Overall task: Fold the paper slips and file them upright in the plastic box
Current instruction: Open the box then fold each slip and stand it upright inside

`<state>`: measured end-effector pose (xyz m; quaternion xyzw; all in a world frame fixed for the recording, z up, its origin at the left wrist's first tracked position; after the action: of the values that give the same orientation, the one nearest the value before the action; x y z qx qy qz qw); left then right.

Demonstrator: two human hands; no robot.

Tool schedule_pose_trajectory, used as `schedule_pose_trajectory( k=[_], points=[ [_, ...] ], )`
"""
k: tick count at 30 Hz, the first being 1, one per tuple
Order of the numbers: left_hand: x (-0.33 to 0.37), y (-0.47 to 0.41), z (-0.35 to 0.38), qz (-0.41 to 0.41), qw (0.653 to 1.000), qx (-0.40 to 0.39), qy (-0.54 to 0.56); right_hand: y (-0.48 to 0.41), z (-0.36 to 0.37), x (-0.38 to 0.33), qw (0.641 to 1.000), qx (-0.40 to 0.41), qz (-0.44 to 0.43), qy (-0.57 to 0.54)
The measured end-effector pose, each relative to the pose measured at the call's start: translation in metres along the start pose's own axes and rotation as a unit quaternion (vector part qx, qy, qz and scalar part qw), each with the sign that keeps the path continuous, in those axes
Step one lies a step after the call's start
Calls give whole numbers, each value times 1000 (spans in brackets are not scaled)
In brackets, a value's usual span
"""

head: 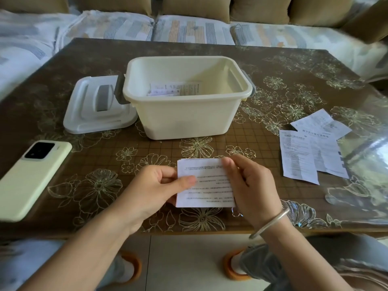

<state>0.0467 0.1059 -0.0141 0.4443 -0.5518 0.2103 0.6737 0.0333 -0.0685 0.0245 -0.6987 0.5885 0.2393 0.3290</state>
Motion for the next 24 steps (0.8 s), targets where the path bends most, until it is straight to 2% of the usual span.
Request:
schedule_pose_trajectory(
  k=[3,5,7,9,11,13,18,20,24],
  points=[
    [2,3,-20,7,999,51,4,-1,-15,11,996,60,37,-49],
    [5,8,-37,10,996,84,-7,-5,-27,23,991,63,72,-89],
    [7,10,-43,12,995,87,-35,-9,-28,22,991,14,77,-110],
    [10,9,-39,16,995,76,-57,-12,-10,8,986,-79,36,-139],
    [13,6,-31,24,996,62,-54,-11,13,-11,975,-170,-11,-146],
    [14,2,-27,30,997,55,-34,-10,27,-18,955,-209,-21,-207],
    [8,0,-27,21,998,26,57,-14,28,-20,927,-189,-4,-324],
    [9,0,-27,32,994,30,98,-16,28,-19,927,-180,0,-328],
    [27,7,-38,115,988,104,16,-21,23,-15,937,-142,16,-318]
  ],
)
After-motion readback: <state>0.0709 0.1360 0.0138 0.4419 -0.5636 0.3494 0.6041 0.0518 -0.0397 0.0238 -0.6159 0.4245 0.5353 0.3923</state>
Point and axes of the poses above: each hand's wrist, its own y-axis away from the middle knuckle, its own z-axis out of the palm, x = y × z, the point moved 9 cm from there along -y, towards the middle knuckle, and after that the axes turned 15 degrees about -x, right-handed, at the moved point
